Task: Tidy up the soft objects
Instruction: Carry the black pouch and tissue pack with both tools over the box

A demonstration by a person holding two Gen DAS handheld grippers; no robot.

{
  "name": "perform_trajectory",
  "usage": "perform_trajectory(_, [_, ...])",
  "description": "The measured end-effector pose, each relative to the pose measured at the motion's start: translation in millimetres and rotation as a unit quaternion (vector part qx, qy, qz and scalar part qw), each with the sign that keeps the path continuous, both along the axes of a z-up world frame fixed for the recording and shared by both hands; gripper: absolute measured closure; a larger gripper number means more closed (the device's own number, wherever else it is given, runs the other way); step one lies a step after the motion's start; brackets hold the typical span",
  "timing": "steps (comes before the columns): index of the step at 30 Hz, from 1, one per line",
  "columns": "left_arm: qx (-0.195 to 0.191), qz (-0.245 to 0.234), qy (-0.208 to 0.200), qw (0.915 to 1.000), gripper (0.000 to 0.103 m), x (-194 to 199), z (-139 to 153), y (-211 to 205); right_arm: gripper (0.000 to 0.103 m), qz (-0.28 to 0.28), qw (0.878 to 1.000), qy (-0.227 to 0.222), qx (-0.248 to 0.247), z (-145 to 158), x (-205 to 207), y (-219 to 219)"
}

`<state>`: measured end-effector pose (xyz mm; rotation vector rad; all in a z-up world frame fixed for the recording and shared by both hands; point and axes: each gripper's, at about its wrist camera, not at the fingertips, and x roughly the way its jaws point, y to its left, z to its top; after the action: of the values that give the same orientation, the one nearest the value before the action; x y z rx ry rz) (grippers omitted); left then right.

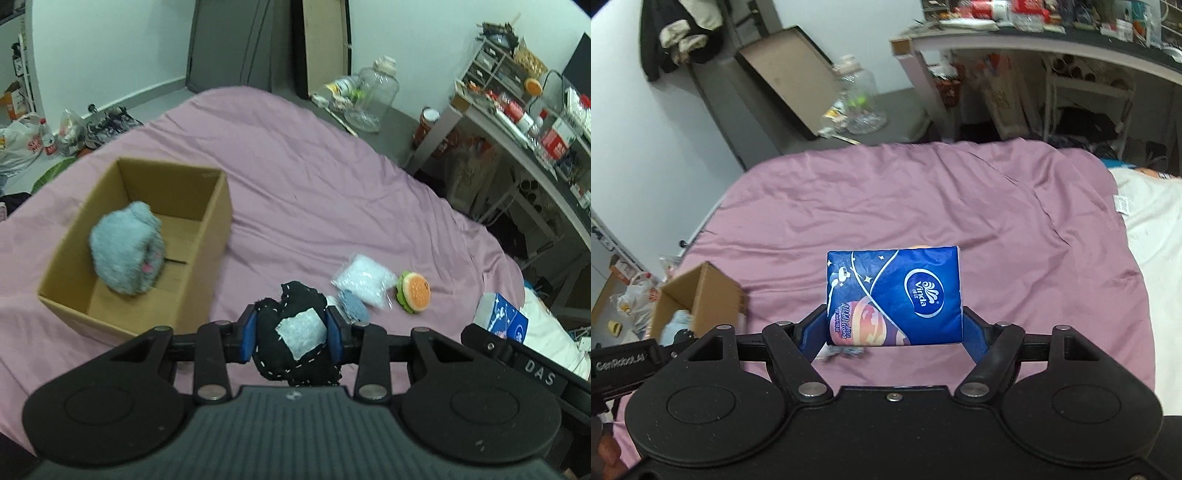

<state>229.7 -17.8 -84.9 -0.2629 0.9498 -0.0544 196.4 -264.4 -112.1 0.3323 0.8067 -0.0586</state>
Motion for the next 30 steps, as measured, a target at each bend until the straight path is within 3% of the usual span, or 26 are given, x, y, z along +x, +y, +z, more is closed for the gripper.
perform_trajectory(15, [-0.026, 0.049, -0.036, 0.9978, 0.066, -16, 32, 88, 0.032, 0.074, 0.996, -0.046, 0.004, 42, -10, 78])
perform_trajectory(30, [-0.027, 0.076, -0.054, 0.9953, 0.066, -6, 54, 173, 0.032, 0.125, 0.990, -0.058, 0.001, 55, -2, 157])
